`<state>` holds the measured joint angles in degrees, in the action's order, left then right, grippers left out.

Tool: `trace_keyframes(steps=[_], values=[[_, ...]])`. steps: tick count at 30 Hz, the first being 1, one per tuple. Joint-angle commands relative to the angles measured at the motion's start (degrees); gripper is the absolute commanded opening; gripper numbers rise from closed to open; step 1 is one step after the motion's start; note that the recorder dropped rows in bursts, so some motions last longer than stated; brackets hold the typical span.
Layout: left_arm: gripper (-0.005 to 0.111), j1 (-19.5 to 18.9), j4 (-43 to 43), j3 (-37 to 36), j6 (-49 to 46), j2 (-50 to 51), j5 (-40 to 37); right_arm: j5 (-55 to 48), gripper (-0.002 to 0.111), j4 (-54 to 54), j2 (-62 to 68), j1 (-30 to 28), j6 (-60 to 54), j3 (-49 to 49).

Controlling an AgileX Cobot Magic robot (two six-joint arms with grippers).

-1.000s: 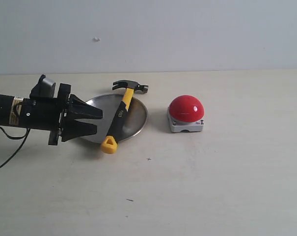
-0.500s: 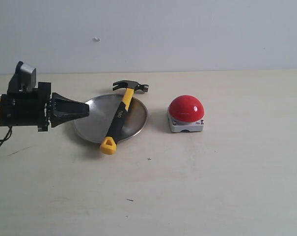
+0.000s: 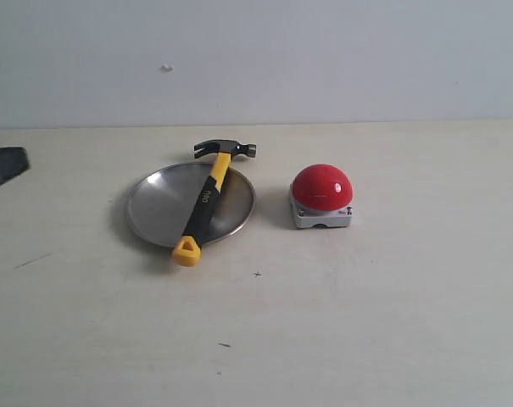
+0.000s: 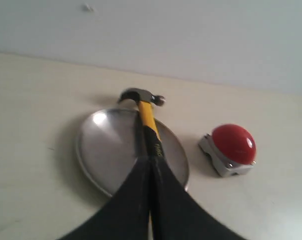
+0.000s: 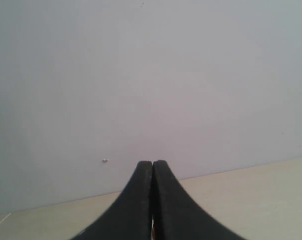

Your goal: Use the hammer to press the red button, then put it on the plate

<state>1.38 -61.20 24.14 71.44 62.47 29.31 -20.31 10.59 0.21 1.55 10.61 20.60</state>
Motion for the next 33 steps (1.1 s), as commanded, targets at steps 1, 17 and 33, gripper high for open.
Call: trace_keyframes(steps=[1, 17, 33], values=[[0.000, 0.43, 4.68, -7.20, -2.30, -18.50, -7.61, -0.15, 0.000, -0.05, -0.21, -0.30, -0.05, -0.31], [0.000, 0.43, 12.36, -20.81, -8.27, -54.53, -18.34, -0.15, 0.000, -0.05, -0.21, -0.30, -0.05, -0.31], [0.000, 0.33, 55.06, -24.14, -59.14, -54.53, -22.90, -0.15, 0.000, -0.05, -0.21, -0.30, -0.05, -0.31]])
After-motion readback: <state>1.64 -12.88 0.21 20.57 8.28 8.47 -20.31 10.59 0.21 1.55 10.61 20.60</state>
